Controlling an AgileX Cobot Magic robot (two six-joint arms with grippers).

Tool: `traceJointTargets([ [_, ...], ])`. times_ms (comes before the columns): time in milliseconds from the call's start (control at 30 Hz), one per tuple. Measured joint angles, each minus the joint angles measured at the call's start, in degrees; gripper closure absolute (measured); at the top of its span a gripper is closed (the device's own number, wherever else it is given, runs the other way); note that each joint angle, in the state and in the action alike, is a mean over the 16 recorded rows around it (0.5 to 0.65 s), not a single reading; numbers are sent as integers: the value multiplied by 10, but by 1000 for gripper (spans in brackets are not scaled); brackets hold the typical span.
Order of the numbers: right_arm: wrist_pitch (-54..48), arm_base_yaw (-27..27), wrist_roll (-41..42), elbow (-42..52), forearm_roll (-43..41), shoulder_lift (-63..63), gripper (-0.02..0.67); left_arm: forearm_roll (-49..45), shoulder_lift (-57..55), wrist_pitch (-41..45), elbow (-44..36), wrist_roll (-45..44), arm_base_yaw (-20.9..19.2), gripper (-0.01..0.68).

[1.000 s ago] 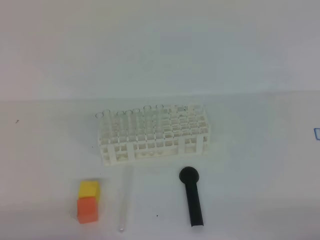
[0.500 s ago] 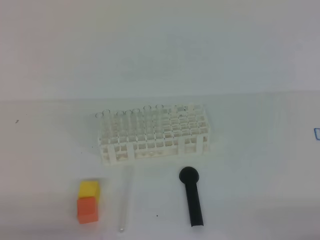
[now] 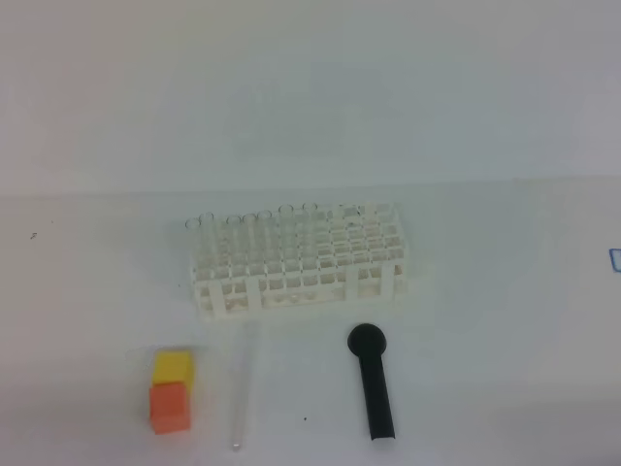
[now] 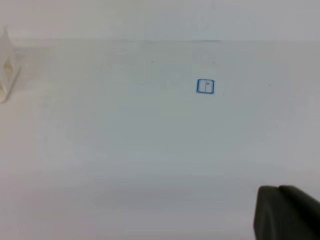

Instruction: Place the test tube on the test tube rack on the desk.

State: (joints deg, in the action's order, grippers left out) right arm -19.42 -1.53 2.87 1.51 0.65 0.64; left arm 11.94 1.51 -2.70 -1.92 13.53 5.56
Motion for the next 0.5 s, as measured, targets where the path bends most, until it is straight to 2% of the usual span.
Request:
traceJointTargets([
  [167, 0, 0, 0, 0, 0, 0, 650, 93, 0, -45, 1, 70, 0, 673],
  [300, 0, 0, 0, 0, 0, 0, 650, 124, 0, -61, 16, 97, 0, 673],
  [400, 0, 0, 0, 0, 0, 0, 650, 121, -3, -41, 46, 115, 0, 673],
  [500, 0, 0, 0, 0, 0, 0, 650, 90, -17, 17, 91, 125, 0, 673],
])
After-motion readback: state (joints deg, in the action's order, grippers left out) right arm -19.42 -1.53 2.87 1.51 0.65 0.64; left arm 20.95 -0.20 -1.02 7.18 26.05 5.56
